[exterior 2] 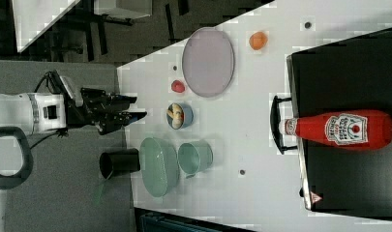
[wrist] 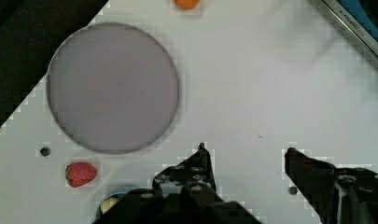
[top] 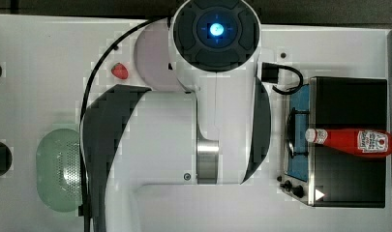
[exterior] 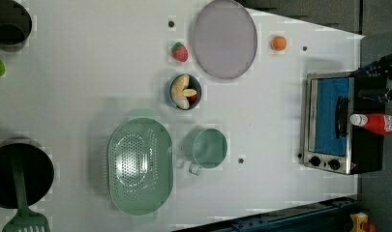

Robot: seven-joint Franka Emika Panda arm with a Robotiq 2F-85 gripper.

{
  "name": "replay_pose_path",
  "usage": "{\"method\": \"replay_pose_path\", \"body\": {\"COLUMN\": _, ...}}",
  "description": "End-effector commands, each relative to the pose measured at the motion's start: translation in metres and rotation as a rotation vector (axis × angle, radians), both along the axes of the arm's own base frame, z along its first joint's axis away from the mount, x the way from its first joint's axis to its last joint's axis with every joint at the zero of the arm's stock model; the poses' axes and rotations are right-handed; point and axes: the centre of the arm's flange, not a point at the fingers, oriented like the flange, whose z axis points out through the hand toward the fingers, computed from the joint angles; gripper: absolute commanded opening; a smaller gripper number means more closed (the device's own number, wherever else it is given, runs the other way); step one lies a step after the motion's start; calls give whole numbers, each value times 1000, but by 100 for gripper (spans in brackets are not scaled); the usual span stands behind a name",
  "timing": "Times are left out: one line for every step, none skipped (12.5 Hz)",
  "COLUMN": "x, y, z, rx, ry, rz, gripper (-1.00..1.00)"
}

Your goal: Pick Ketchup from oven and place it on table.

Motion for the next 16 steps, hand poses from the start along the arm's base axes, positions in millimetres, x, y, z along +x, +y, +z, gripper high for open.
{"method": "replay_pose_path", "body": {"x": -157, "y": -9, "z": 106, "rx": 48, "ry": 80, "rz": -6, "gripper": 48}}
{"method": "replay_pose_path", "body": {"x": -157, "y": -9, "z": 105, "rx": 48, "ry": 80, "rz": -6, "gripper": 85}}
{"method": "replay_pose_path", "body": {"x": -156, "y": -15, "z": 103, "rx": 47, "ry": 82, "rz": -17, "gripper": 100}}
{"method": "replay_pose_path", "body": {"x": -154, "y": -21, "z": 101, "rx": 50, "ry": 82, "rz": -29, "gripper": 100}}
{"method": "replay_pose_path", "body": {"x": -149, "y": -34, "z": 98, "rx": 57, "ry": 75, "rz": -55, "gripper": 100}}
{"method": "replay_pose_path", "body": {"x": -143, "y": -48, "z": 94, "rx": 63, "ry": 64, "rz": -80, "gripper": 100}}
{"method": "replay_pose_path", "body": {"x": -137, "y": -63, "z": 89, "rx": 71, "ry": 53, "rz": -108, "gripper": 100}}
{"method": "replay_pose_path", "body": {"x": -128, "y": -89, "z": 79, "rx": 81, "ry": 39, "rz": -157, "gripper": 100}}
{"method": "replay_pose_path", "body": {"x": -123, "y": -108, "z": 72, "rx": 88, "ry": 32, "rz": -191, "gripper": 100}}
{"method": "replay_pose_path", "body": {"x": -116, "y": -136, "z": 59, "rx": 94, "ry": 24, "rz": -243, "gripper": 100}}
{"method": "replay_pose_path", "body": {"x": -110, "y": -167, "z": 43, "rx": 97, "ry": 19, "rz": -303, "gripper": 100}}
{"method": "replay_pose_path", "body": {"x": -106, "y": -193, "z": 29, "rx": 96, "ry": 16, "rz": -351, "gripper": 100}}
{"method": "replay_pose_path", "body": {"x": -104, "y": -214, "z": 17, "rx": 91, "ry": 8, "rz": -391, "gripper": 100}}
{"method": "replay_pose_path", "body": {"x": -102, "y": -232, "z": 7, "rx": 84, "ry": -2, "rz": -425, "gripper": 100}}
{"method": "replay_pose_path", "body": {"x": -100, "y": -251, "z": -3, "rx": 73, "ry": -17, "rz": -459, "gripper": 100}}
{"method": "replay_pose_path", "body": {"x": -98, "y": -270, "z": -13, "rx": 57, "ry": -39, "rz": -493, "gripper": 100}}
